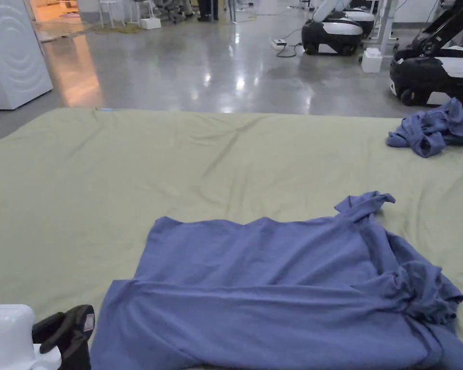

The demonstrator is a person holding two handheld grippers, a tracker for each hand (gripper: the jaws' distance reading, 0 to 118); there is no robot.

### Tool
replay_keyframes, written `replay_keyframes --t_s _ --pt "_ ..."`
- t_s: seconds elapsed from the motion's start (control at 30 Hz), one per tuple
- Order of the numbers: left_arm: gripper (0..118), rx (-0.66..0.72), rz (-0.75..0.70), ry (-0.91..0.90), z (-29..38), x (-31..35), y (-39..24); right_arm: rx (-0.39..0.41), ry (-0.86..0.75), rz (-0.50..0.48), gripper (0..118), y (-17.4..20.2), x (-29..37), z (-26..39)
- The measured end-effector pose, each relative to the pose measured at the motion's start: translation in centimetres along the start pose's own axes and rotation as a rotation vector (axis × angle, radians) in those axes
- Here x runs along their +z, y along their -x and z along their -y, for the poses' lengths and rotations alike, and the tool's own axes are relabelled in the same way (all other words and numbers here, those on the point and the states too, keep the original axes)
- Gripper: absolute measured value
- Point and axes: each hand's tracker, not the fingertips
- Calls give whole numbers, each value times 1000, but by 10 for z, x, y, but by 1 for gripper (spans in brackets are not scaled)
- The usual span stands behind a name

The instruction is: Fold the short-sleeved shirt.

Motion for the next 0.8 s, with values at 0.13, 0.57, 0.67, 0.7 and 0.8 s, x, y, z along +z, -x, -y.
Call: replay_keyframes --t_s 0.13,0.57,0.67,0.7,0.8 --pt "0 69 48 118 12 1 8 14 13 14 8 18 19 19" --pt "112 216 75 560 -53 -103 56 -35 -34 16 8 13 44 8" --pt "112 180 8 659 -37 -133 48 -51 -38 22 8 9 47 10" --pt "111 161 -19 691 -32 -142 46 -57 -37 26 8 8 47 11" --pt "90 119 -61 764 -17 -153 36 -75 -28 39 8 2 49 14"
